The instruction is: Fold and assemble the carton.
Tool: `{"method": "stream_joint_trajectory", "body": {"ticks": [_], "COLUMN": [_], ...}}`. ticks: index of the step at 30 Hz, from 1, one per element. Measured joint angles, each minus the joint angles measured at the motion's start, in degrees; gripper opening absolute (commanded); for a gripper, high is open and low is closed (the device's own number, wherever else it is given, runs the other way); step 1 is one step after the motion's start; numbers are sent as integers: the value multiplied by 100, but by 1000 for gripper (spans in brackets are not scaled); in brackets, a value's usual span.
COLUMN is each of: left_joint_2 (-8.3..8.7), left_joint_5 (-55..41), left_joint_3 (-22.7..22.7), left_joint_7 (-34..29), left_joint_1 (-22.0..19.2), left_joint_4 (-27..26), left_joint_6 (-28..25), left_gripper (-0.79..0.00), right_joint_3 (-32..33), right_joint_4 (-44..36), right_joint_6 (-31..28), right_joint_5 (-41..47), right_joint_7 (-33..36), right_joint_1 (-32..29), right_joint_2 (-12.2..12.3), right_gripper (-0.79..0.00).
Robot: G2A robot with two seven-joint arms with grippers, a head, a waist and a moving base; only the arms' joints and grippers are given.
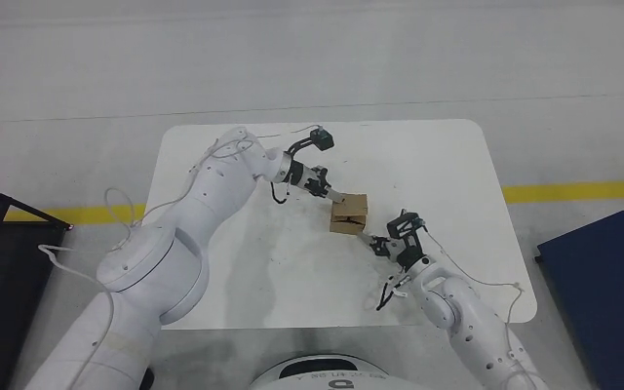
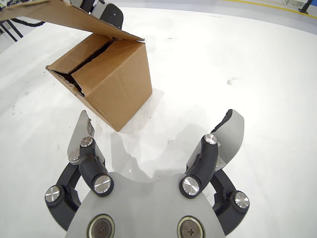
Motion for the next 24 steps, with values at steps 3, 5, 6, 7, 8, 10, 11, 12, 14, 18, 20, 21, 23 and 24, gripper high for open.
{"method": "stream_joint_trajectory", "body": {"ticks": [3,5,6,7,8,10,11,12,14,18,20,21,23,24], "left_joint_2": [-27,-50,-68,-83,-97,-128,-140,-154,-173,-209,-222,-230,-241,-247], "left_joint_5": [132,205,259,301,348,463,510,572,638,734,769,792,820,834], "left_joint_3": [79,111,128,142,157,191,204,218,231,238,237,236,234,231], "left_joint_7": [-25,-40,-38,-28,-15,22,39,63,102,161,183,195,214,222], "left_joint_1": [-28,-43,-49,-51,-55,-65,-72,-82,-92,-125,-141,-150,-158,-161], "left_joint_4": [-19,-14,-11,-11,-12,-12,-6,6,29,87,101,110,122,130], "left_joint_6": [26,51,84,108,130,166,173,182,188,182,183,182,177,174], "left_gripper": [0,0,0,0,0,0,0,0,0,0,0,0,0,0], "right_joint_3": [117,231,318,384,450,601,656,709,730,580,465,386,279,212], "right_joint_4": [-51,-116,-170,-221,-273,-405,-459,-528,-606,-621,-550,-497,-418,-358], "right_joint_6": [-285,-458,-574,-662,-741,-825,-807,-730,-580,-250,-163,-128,-104,-85], "right_joint_5": [89,242,361,458,555,770,878,1040,1226,1320,1281,1233,1151,1088], "right_joint_7": [-46,-125,-188,-243,-300,-454,-535,-646,-757,-777,-715,-655,-569,-497], "right_joint_1": [-113,-231,-318,-383,-445,-563,-603,-640,-654,-488,-360,-269,-147,-73], "right_joint_2": [28,47,60,70,78,88,86,76,54,-6,-33,-50,-70,-83], "right_gripper": [0,0,0,0,0,0,0,0,0,0,0,0,0,0]}}
